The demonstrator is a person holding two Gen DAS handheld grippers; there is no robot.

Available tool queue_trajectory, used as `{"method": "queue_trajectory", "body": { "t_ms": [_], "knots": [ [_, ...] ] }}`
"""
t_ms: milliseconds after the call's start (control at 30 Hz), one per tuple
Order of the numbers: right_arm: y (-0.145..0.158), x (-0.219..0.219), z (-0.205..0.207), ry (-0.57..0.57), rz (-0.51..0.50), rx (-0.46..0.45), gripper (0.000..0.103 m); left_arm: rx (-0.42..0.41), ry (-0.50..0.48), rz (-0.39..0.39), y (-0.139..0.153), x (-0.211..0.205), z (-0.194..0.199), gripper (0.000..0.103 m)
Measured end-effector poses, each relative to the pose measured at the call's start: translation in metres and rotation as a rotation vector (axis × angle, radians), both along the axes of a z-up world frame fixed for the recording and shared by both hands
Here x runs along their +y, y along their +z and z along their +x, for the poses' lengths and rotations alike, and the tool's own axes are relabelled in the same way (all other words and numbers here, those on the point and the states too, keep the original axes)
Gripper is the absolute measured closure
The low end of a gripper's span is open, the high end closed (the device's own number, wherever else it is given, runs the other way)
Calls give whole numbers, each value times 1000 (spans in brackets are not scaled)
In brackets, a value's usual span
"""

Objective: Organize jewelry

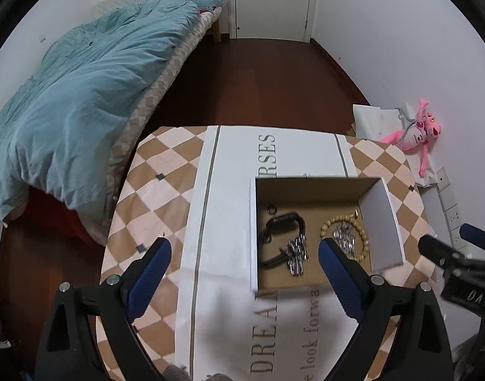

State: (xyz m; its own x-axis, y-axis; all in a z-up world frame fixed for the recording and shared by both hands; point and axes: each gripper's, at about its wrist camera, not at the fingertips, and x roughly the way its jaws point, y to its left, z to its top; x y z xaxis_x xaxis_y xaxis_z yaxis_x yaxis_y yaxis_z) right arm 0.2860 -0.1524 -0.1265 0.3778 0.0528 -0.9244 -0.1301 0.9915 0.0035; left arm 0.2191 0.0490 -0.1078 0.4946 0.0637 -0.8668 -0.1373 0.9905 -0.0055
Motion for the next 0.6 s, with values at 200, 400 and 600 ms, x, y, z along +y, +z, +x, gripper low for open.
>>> {"method": "queue_trajectory", "body": {
  "t_ms": [200, 400, 600],
  "knots": [
    [-1, 1, -33, -26, -34, -17, 2, -5, -4, 3, 6, -7, -21, 8],
    [22, 5, -60, -37, -38, -69, 2, -47, 2, -2, 31, -10, -47, 8],
    [76, -3, -103, -56, -20, -177, 2, -129, 10, 7, 79, -12, -87, 8]
  ]
}}
